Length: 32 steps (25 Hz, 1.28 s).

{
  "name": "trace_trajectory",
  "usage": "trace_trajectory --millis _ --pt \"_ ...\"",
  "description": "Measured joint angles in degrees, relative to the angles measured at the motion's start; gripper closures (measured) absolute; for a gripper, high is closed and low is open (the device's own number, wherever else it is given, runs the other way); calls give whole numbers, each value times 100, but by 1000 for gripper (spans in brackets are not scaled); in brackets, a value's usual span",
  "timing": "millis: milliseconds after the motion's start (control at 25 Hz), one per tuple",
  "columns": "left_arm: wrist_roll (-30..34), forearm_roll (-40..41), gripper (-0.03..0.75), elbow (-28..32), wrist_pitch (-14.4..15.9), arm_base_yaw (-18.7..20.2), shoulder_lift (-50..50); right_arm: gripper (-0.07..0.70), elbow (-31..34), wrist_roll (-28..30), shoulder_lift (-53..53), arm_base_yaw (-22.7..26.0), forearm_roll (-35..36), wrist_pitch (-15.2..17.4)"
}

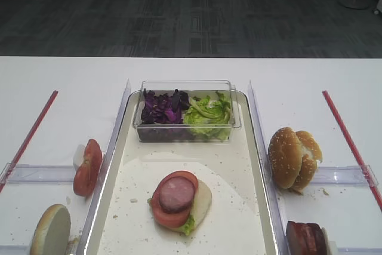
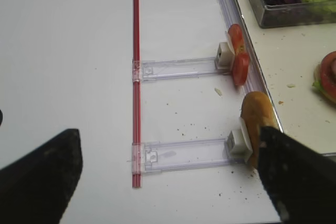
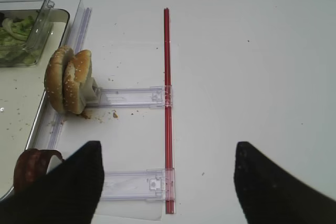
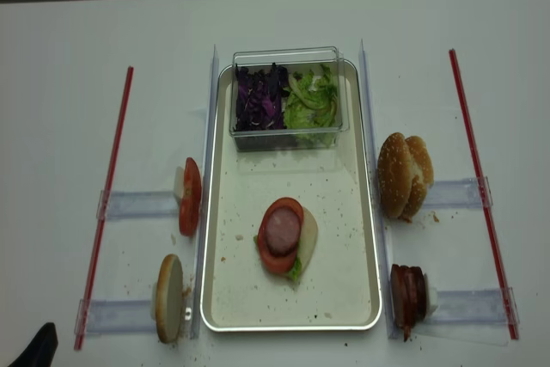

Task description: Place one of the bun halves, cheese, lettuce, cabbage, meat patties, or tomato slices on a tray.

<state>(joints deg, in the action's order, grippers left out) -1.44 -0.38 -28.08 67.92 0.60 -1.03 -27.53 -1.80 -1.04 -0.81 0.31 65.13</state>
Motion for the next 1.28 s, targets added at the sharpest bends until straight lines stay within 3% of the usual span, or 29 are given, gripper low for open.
trace_trajectory --millis 1000,1280 --pt "0 0 97 0 0 0 0 91 0 0 0 0 0 0" --pt "0 0 97 0 0 0 0 133 0 0 0 0 0 0"
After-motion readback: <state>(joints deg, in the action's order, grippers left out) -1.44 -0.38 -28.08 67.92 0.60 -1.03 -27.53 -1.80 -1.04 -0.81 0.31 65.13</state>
